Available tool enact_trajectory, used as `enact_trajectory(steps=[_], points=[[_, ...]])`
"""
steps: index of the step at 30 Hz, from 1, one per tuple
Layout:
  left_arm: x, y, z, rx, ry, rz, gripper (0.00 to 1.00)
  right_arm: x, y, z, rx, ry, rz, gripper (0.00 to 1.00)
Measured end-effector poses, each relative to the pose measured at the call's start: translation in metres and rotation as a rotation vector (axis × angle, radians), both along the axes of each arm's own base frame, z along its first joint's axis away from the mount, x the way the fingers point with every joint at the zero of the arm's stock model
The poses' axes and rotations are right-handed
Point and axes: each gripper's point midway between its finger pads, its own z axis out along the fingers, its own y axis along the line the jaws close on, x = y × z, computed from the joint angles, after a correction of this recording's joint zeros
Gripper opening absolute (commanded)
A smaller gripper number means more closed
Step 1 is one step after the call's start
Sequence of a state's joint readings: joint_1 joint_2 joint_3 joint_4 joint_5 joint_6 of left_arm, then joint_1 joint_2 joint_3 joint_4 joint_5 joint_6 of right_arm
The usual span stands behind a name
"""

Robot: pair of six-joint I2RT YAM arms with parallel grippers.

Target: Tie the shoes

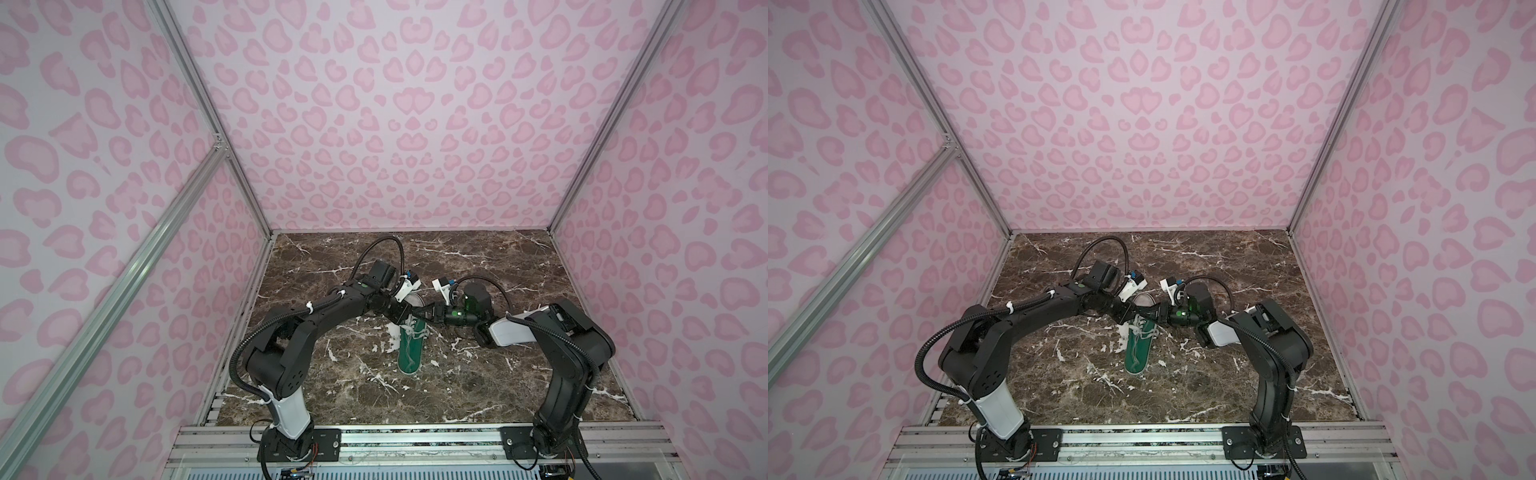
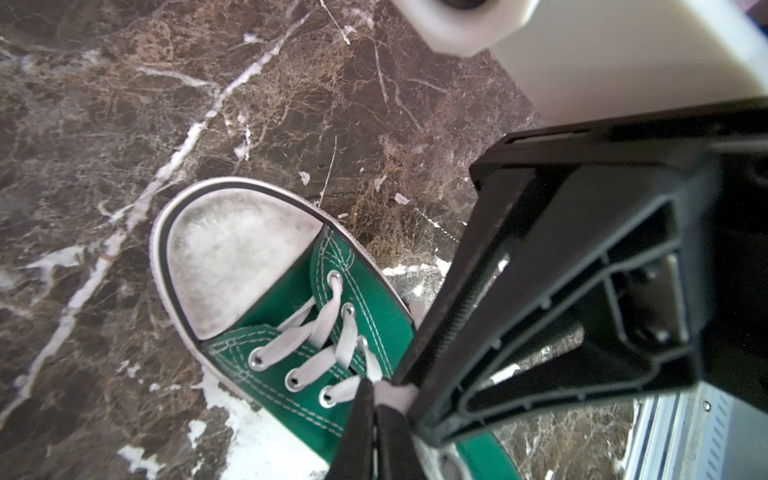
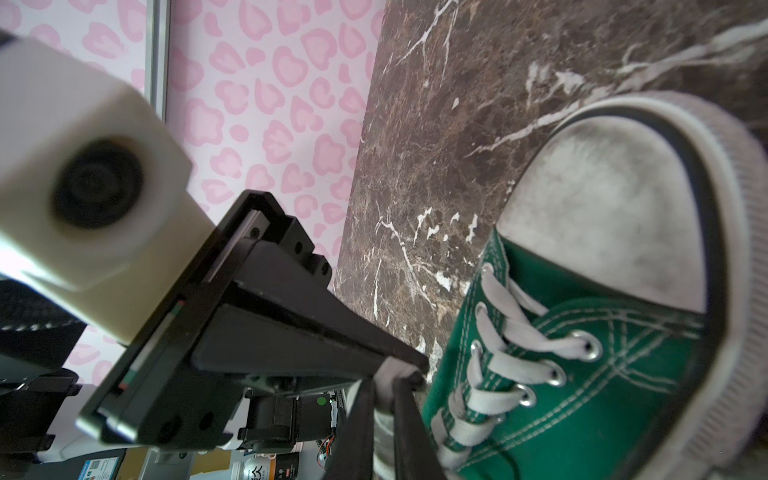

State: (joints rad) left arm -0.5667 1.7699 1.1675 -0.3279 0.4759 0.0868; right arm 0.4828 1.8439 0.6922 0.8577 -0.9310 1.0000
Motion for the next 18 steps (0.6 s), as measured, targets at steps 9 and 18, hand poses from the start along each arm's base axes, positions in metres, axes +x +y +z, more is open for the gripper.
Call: enact_trajectory(steps=[9, 18], points=[[0.005, 0.014, 0.009, 0.014, -0.056, 0.056, 0.41, -0.003, 0.0, 0.0, -0.022, -0.013, 0.008, 0.01], [0.001, 0.026, 0.024, -0.039, -0.084, 0.109, 0.48, -0.004, 0.0, -0.003, -0.034, -0.01, 0.007, 0.01]])
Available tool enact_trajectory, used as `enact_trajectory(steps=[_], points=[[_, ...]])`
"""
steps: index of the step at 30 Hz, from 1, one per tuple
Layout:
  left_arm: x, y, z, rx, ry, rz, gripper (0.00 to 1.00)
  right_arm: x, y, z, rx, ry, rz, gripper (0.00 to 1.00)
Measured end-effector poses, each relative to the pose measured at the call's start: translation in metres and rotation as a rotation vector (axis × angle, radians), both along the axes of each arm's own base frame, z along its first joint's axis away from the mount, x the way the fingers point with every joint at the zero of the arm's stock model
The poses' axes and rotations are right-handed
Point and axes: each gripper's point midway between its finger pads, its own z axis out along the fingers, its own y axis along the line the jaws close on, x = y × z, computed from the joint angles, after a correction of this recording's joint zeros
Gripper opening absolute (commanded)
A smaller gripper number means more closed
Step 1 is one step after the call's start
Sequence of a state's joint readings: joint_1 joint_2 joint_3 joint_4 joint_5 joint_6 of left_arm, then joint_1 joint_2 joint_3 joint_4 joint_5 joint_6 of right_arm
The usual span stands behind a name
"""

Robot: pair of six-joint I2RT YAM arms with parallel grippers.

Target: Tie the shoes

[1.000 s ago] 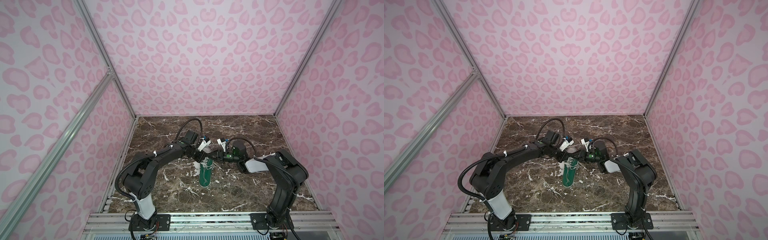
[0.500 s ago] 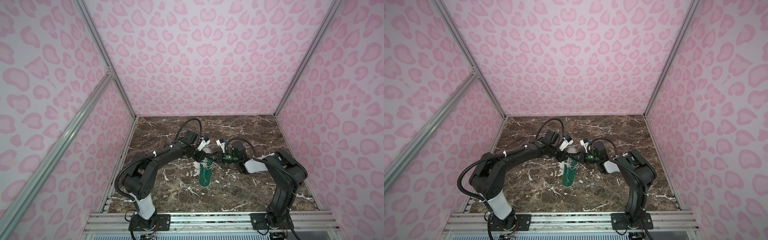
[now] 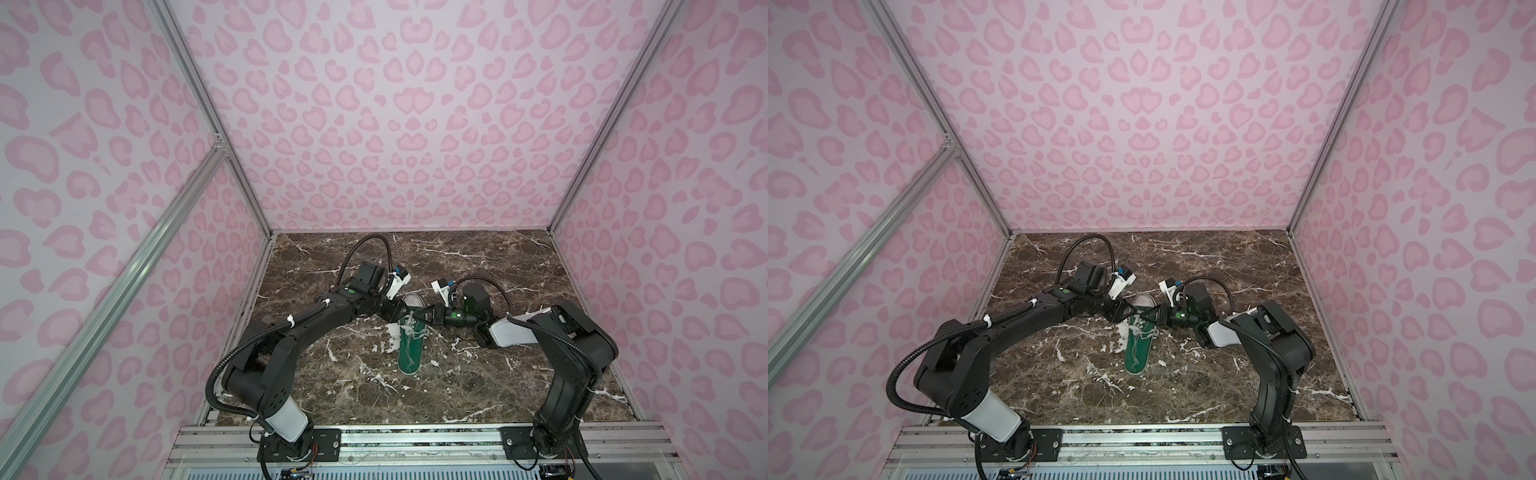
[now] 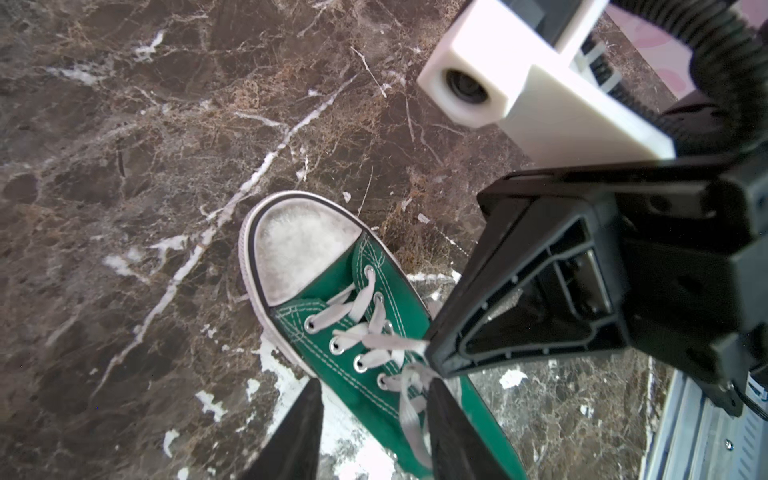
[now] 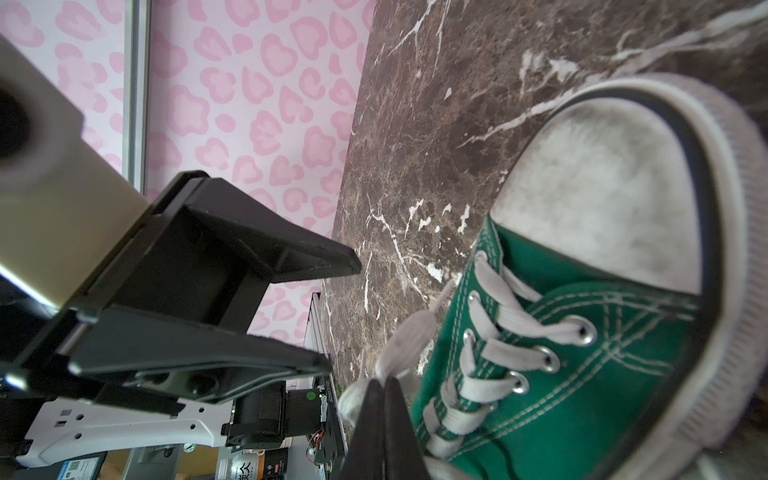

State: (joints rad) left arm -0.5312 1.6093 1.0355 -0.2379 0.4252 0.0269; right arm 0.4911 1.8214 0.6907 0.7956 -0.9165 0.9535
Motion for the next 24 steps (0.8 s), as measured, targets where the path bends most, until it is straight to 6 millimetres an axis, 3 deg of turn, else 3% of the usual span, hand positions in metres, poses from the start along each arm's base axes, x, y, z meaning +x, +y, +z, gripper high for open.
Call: enact_trajectory(steps=[8, 11, 15, 24], points=[[-0.015, -0.007, -0.004, -0.052, 0.034, -0.018, 0.47, 0.002, 0.002, 0.003, 0.003, -0.011, 0.004, 0.02], [-0.017, -0.016, -0.003, -0.078, 0.036, -0.035, 0.38, 0.001, 0.002, 0.002, -0.001, -0.008, 0.005, 0.02], [-0.019, -0.02, -0.008, -0.086, 0.059, -0.039, 0.13, 0.001, 0.002, 0.003, -0.001, -0.009, 0.006, 0.04], [-0.022, -0.017, -0.017, -0.08, 0.079, -0.03, 0.03, -0.001, 0.002, 0.001, -0.013, -0.005, 0.01, 0.09]])
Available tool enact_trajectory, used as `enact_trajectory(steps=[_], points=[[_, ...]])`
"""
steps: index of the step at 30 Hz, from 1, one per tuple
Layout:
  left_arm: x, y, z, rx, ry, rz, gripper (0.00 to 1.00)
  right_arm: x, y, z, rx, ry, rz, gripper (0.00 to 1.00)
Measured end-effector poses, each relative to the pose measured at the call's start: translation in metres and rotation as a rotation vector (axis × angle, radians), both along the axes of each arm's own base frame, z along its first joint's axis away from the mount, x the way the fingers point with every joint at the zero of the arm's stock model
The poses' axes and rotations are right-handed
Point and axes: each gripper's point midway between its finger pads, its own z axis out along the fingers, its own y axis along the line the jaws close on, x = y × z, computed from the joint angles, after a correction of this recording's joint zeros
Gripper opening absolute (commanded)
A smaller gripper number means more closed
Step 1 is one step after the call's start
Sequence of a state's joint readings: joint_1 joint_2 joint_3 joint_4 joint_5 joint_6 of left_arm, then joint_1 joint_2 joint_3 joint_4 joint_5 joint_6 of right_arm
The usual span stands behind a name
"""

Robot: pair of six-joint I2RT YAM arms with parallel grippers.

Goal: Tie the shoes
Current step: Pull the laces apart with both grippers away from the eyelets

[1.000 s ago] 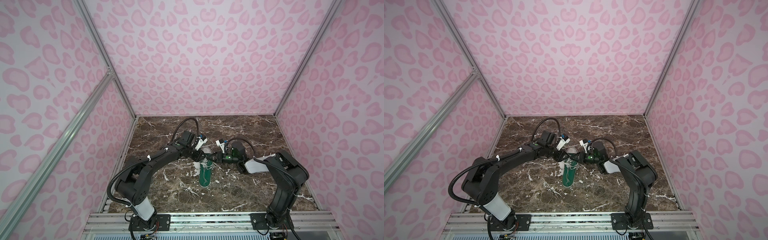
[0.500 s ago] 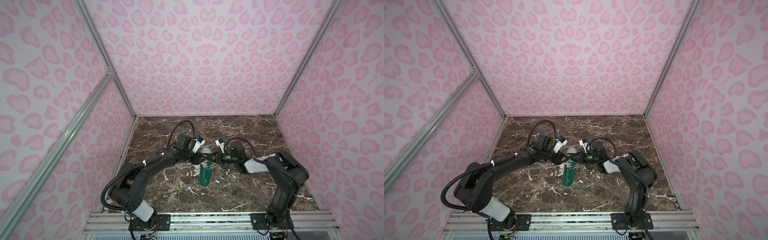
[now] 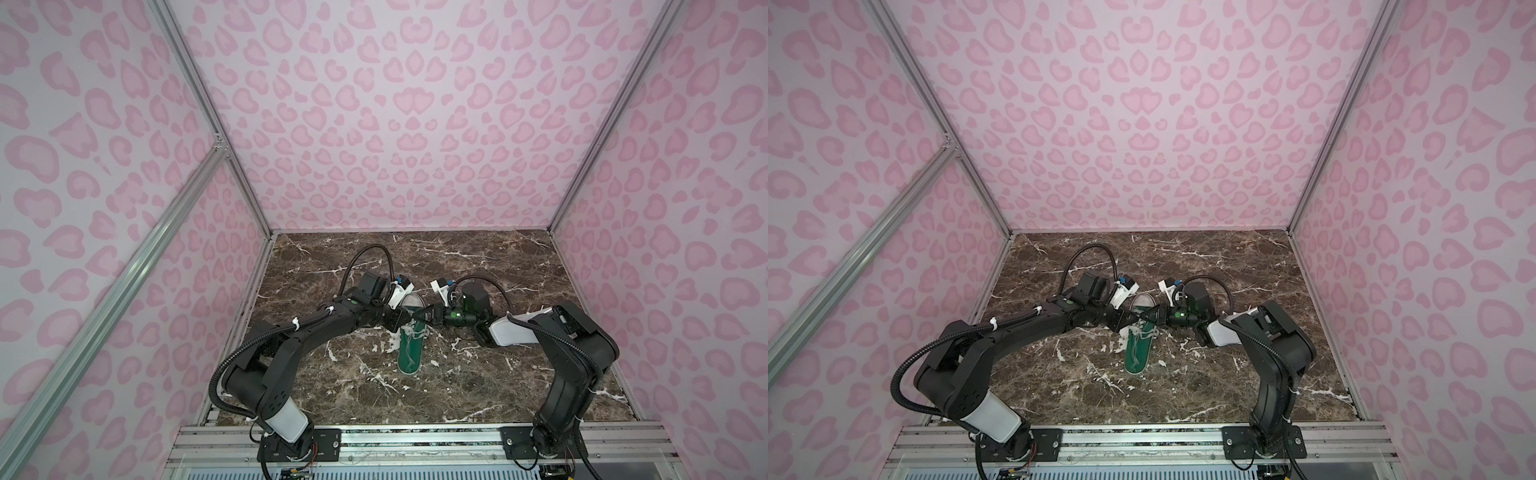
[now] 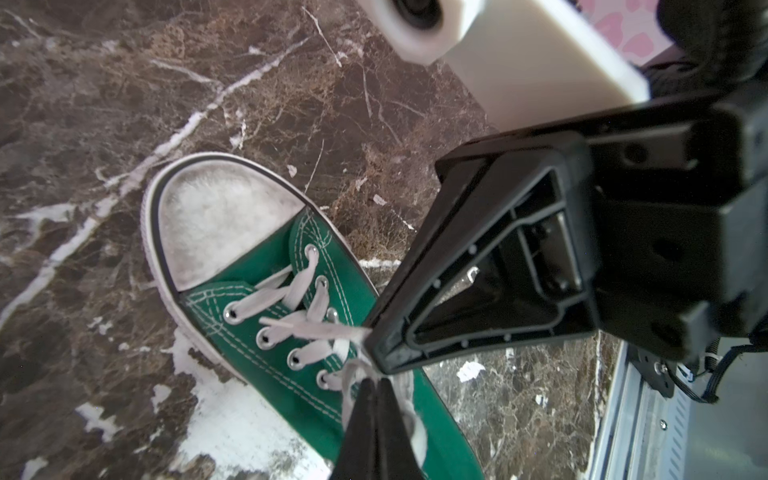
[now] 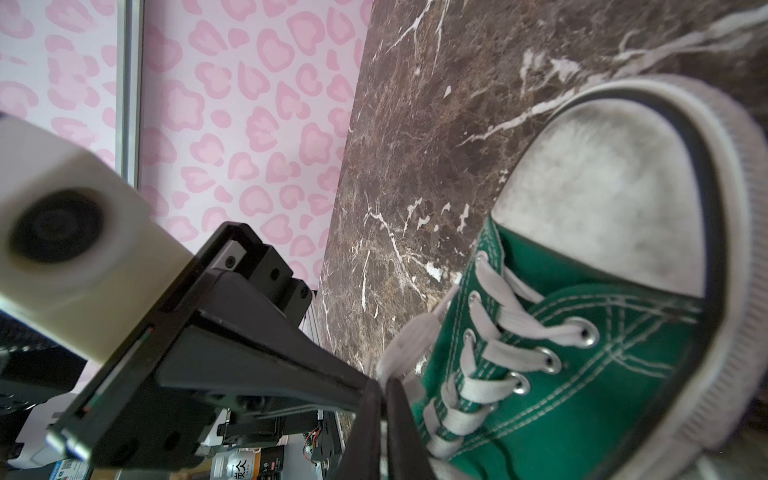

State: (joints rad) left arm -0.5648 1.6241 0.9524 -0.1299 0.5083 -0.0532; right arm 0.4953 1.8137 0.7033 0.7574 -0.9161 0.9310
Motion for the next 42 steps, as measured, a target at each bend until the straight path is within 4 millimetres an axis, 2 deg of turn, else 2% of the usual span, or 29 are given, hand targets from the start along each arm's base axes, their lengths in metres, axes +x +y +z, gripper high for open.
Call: enact_trajectory(steps=[9, 18, 24, 35, 42], points=[[0.0, 0.002, -0.003, 0.009, 0.001, 0.013, 0.03, 0.001, 0.0, 0.001, 0.001, -0.004, 0.0, 0.08], [0.009, 0.014, -0.006, 0.042, -0.001, 0.08, 0.03, 0.003, -0.004, 0.0, -0.02, -0.007, -0.03, 0.07], [0.005, 0.022, -0.006, 0.068, -0.003, 0.1, 0.03, 0.002, -0.013, -0.001, -0.083, -0.02, -0.072, 0.04], [-0.004, 0.034, -0.003, 0.11, 0.005, 0.114, 0.03, -0.005, -0.034, -0.024, -0.283, 0.007, -0.15, 0.02], [-0.008, 0.038, -0.001, 0.126, 0.011, 0.118, 0.03, -0.003, -0.045, -0.026, -0.343, -0.004, -0.191, 0.01]])
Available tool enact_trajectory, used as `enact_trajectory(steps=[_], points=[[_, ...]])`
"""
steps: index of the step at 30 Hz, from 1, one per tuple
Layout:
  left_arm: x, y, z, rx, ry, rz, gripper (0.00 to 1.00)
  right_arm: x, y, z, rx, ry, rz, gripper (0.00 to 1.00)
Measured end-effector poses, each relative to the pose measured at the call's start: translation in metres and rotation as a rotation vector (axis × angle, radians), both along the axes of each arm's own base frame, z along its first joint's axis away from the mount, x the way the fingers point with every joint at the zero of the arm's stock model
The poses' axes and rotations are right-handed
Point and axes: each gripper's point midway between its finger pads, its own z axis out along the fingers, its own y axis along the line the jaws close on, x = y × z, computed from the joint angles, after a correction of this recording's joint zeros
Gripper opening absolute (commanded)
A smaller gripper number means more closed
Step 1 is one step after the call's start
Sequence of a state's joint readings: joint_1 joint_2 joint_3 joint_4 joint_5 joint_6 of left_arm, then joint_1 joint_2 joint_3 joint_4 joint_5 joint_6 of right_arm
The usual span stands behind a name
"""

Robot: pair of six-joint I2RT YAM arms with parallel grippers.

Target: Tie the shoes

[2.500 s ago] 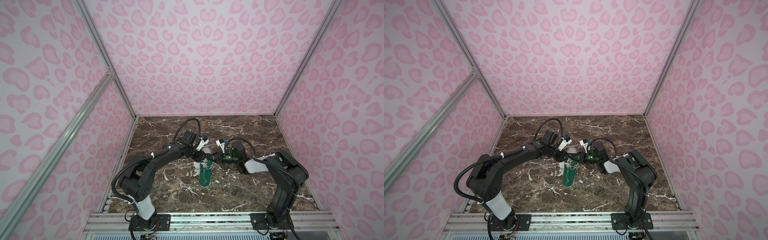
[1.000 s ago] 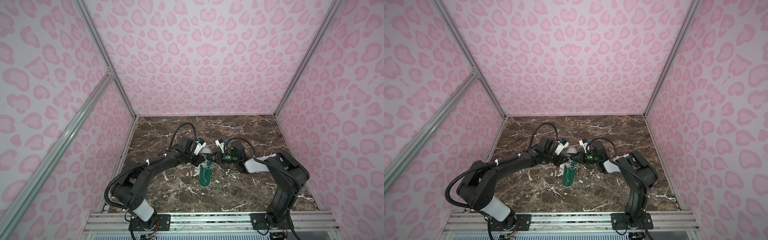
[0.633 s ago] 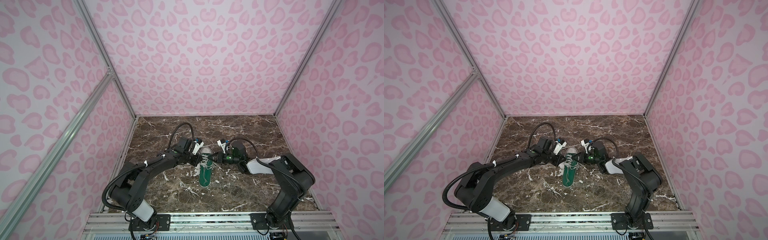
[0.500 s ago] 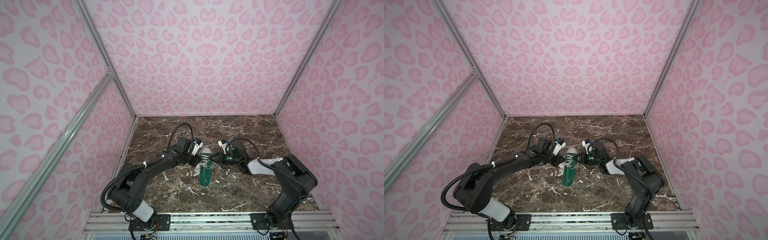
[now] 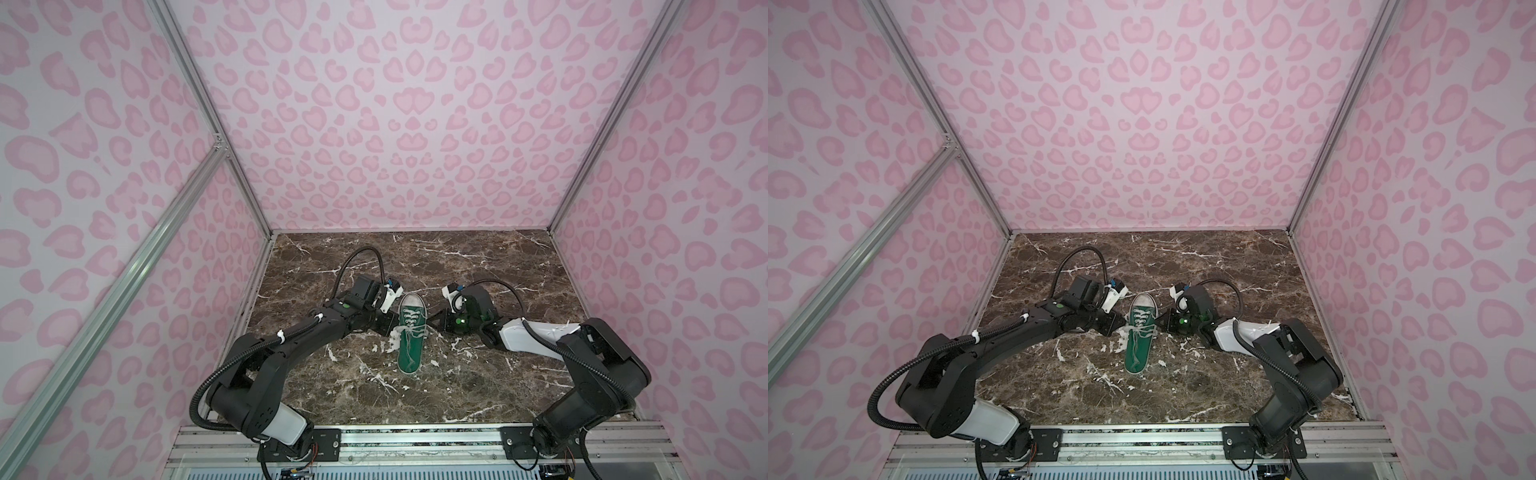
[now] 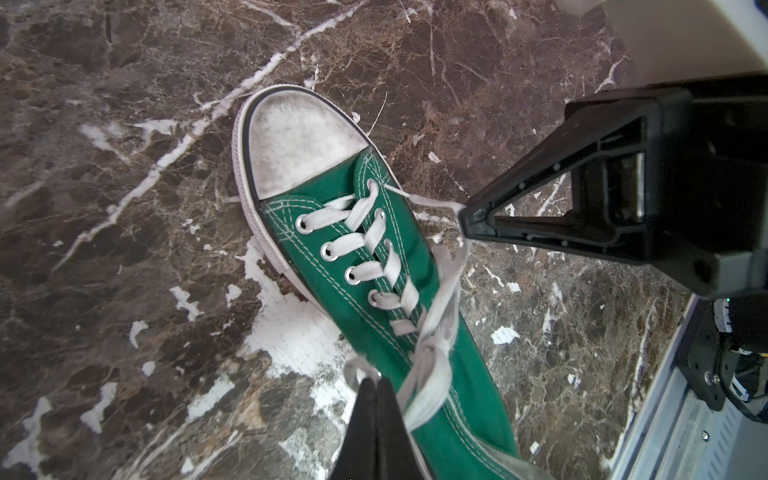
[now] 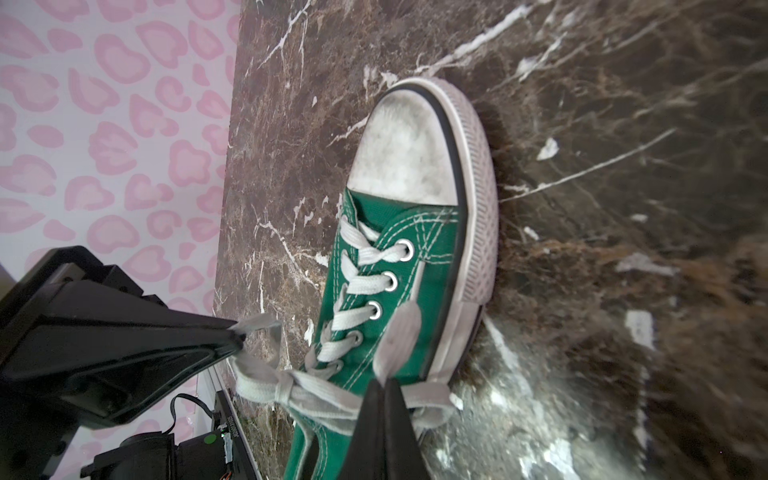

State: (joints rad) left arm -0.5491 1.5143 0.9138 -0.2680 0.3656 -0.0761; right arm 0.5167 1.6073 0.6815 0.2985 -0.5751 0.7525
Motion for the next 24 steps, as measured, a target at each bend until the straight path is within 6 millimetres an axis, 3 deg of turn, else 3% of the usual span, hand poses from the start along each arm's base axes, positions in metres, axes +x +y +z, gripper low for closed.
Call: enact_trajectory(steps=[6, 24], points=[[-0.003, 0.002, -0.002, 0.012, 0.014, -0.004, 0.03, 0.002, -0.008, 0.004, -0.03, -0.029, -0.029, 0.0], [0.003, 0.004, -0.011, 0.05, 0.022, -0.004, 0.04, 0.005, -0.028, -0.013, -0.121, -0.003, -0.101, 0.0]])
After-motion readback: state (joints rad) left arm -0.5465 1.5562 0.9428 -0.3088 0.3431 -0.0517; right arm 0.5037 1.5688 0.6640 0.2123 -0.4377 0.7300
